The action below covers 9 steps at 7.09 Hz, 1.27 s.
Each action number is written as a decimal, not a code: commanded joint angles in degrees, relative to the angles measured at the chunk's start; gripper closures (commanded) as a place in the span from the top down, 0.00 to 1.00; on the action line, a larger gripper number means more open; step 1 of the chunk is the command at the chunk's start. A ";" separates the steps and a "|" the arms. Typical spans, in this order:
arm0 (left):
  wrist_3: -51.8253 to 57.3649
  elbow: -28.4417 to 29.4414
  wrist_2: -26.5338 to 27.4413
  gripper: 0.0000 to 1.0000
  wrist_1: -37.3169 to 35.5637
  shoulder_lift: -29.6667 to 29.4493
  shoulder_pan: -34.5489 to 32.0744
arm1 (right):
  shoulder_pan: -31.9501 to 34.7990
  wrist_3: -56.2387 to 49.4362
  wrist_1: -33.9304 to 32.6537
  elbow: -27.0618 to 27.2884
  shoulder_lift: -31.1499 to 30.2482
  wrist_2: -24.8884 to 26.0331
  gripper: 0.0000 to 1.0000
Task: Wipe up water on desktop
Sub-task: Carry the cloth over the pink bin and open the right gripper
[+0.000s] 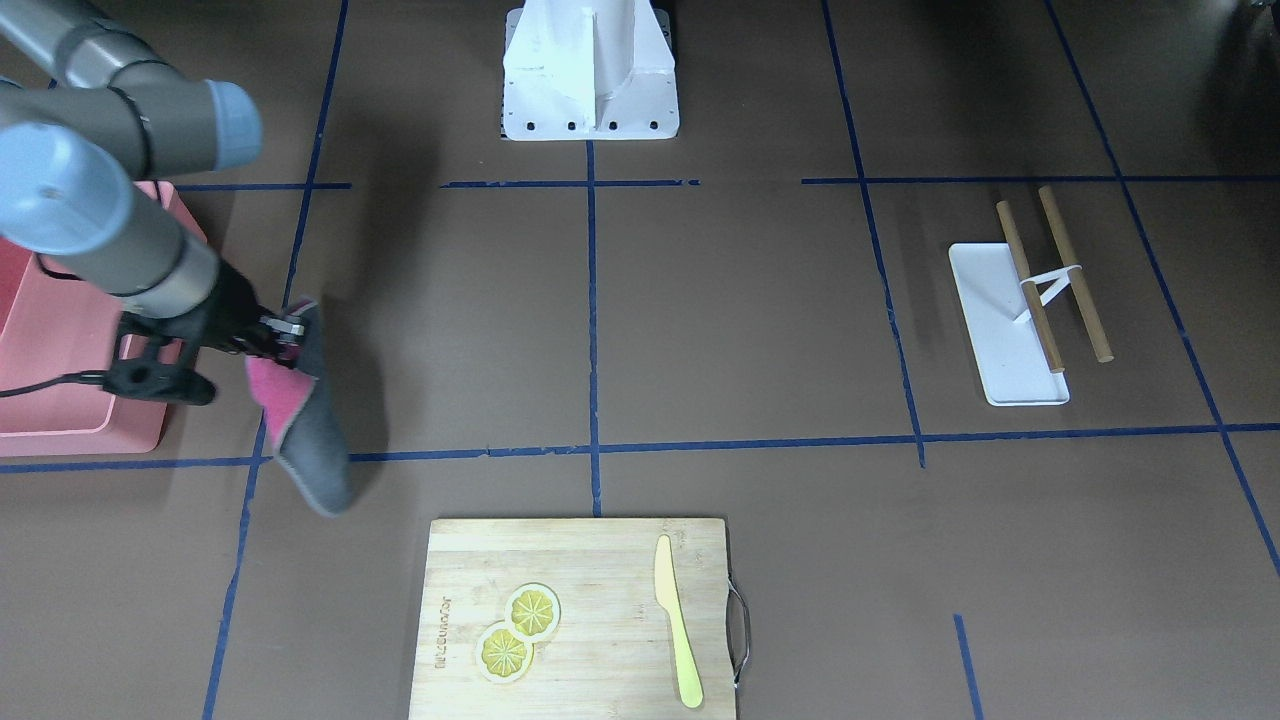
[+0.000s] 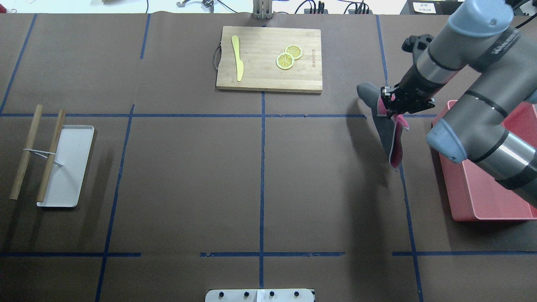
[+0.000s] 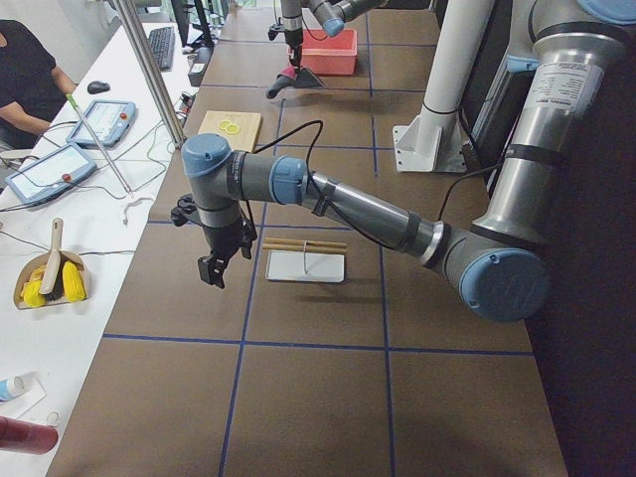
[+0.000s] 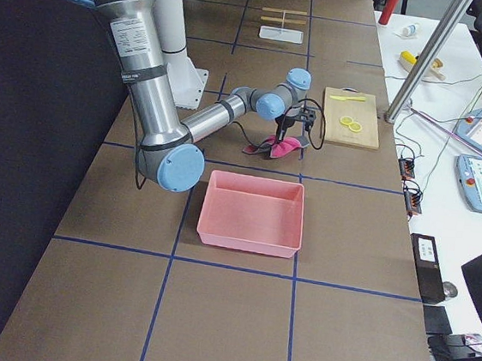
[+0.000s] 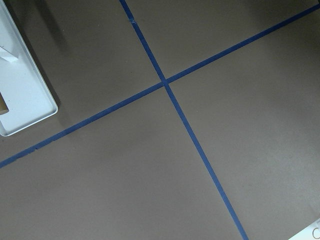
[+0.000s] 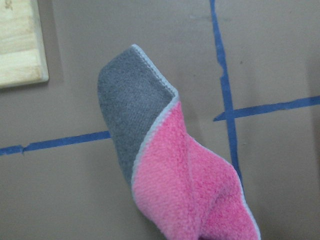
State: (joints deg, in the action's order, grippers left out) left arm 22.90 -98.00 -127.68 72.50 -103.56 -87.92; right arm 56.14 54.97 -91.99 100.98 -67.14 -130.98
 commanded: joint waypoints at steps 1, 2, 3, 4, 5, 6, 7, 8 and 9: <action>0.13 0.09 -0.03 1.00 0.18 0.81 0.03 | 8.68 -14.62 -19.85 10.76 -0.10 -1.47 0.00; 0.13 0.09 -0.03 1.00 0.09 0.73 0.03 | 13.25 -24.55 -31.82 16.56 -0.01 -1.21 0.00; 0.04 0.26 -0.03 1.00 0.18 0.73 0.03 | 16.60 -31.78 -39.42 20.80 -1.75 -0.69 0.00; -0.13 0.26 -0.03 1.00 0.18 0.73 0.03 | 17.76 -38.55 -40.02 21.62 -7.07 -0.33 0.00; -0.22 0.18 -0.03 1.00 0.09 0.64 0.03 | 17.86 -46.02 -39.41 20.59 -13.65 -0.24 0.01; -0.13 0.26 0.06 1.00 0.18 0.72 0.12 | 17.95 -48.87 -37.06 19.01 -16.59 -0.15 0.01; -0.48 0.87 0.23 1.00 0.09 0.73 0.12 | 17.95 -48.99 -35.29 16.99 -16.97 -0.15 0.03; -0.31 3.05 0.06 1.00 0.01 1.33 0.03 | 17.95 -48.82 -35.19 16.88 -17.67 -0.15 0.27; 0.30 4.47 -0.03 1.00 0.18 2.47 -0.15 | 17.95 -48.29 -33.54 16.97 -17.15 -0.07 0.99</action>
State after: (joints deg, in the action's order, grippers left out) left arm 22.73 -95.28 -127.61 72.59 -102.10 -87.92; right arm 74.06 6.48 -127.03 118.19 -84.22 -131.11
